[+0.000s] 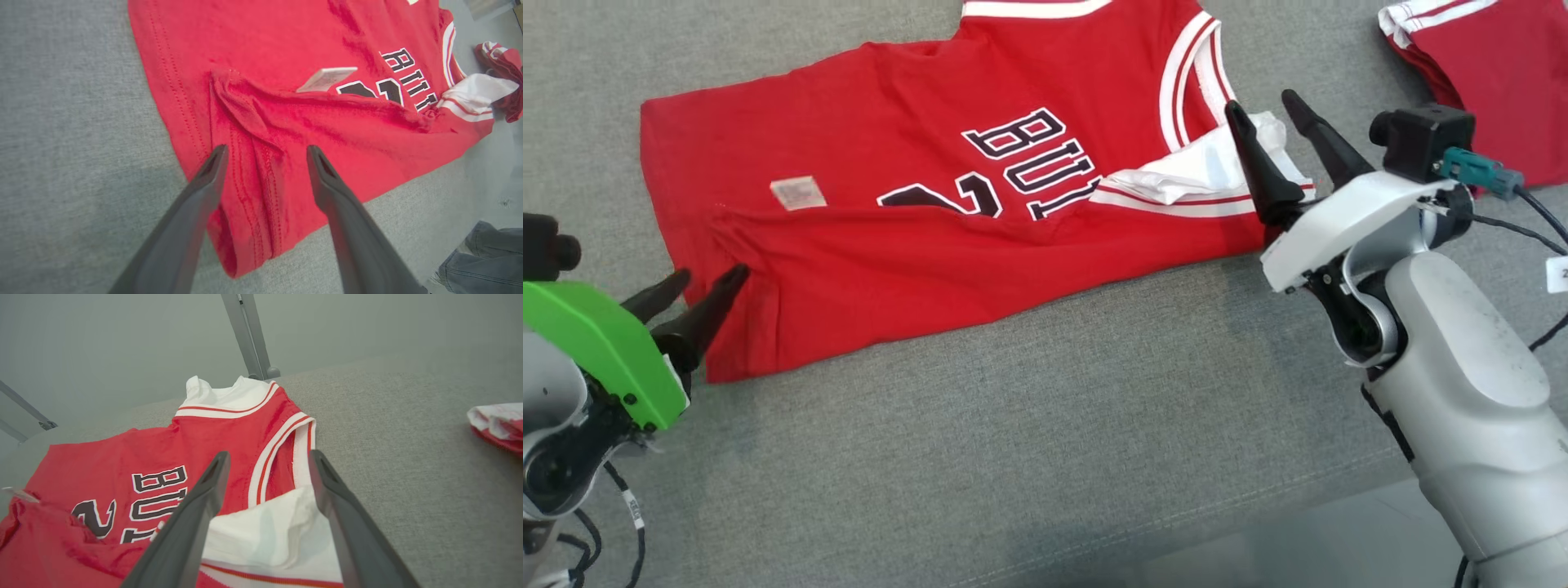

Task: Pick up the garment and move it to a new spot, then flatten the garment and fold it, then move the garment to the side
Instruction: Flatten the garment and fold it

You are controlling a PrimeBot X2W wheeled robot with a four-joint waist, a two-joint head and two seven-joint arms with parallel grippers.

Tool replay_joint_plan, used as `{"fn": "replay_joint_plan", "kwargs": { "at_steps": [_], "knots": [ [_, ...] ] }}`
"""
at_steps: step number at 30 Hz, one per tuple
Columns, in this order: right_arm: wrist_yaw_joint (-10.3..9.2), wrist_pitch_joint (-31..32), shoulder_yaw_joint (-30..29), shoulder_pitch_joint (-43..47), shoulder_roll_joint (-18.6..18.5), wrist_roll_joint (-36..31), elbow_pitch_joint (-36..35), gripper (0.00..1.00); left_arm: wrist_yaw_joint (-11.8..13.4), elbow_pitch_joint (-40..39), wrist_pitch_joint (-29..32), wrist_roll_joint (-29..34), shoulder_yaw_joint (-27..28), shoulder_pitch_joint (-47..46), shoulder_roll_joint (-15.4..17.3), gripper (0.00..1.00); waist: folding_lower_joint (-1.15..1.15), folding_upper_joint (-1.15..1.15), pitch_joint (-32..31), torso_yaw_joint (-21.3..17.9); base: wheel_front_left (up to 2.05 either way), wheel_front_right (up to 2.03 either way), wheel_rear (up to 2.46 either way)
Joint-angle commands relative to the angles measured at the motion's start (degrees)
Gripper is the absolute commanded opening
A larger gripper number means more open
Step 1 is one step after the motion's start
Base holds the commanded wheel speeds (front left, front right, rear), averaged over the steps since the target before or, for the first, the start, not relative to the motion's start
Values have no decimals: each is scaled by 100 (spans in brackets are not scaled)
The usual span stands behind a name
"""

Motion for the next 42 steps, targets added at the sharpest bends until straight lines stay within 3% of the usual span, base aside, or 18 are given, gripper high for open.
{"fn": "replay_joint_plan", "kwargs": {
  "at_steps": [1,6,8,14,19,25,38,39,40,41,42],
  "knots": [
    [-2,-167,11,147,-163,-160,-103,100,91,-71,-245,154,62,169,60,100,0,52,-232,50,0,0,0],
    [-2,-543,-407,757,-529,-605,-683,100,601,-428,-1384,1002,99,804,176,100,0,52,-583,184,0,0,0],
    [-3,-449,-731,1125,-625,-742,-1026,100,883,-583,-1785,1342,49,1092,153,100,0,52,-647,252,0,0,0],
    [-2,183,-1481,2079,-581,-1045,-1817,100,1307,-867,-2371,1725,-137,1586,-135,100,0,52,-622,430,0,0,0],
    [-2,915,-1948,2452,-461,-1642,-2015,100,1202,-648,-2331,1839,-471,1376,-561,100,0,52,-447,566,0,0,0],
    [-3,1541,-2027,2090,-47,-1995,-1713,100,889,152,-2124,1597,-608,911,-1091,100,0,52,-265,603,0,0,0],
    [-5,2109,-2204,1588,232,-2135,-770,100,333,1112,-1543,1423,-923,300,-1445,100,0,52,-136,734,0,0,0],
    [-5,2127,-2212,1562,258,-2073,-716,100,287,1156,-1510,1416,-955,283,-1462,55,0,52,-135,737,0,0,0],
    [-5,2160,-2212,1542,270,-2002,-668,84,241,1196,-1467,1407,-995,271,-1482,28,0,52,-139,738,0,0,0],
    [-5,2201,-2237,1526,310,-1866,-610,48,195,1231,-1430,1390,-1031,267,-1501,0,0,52,-146,740,0,0,0],
    [-5,2254,-2262,1513,337,-1737,-550,18,139,1264,-1395,1390,-1069,262,-1512,0,0,52,-154,743,0,0,0]
  ]
}}
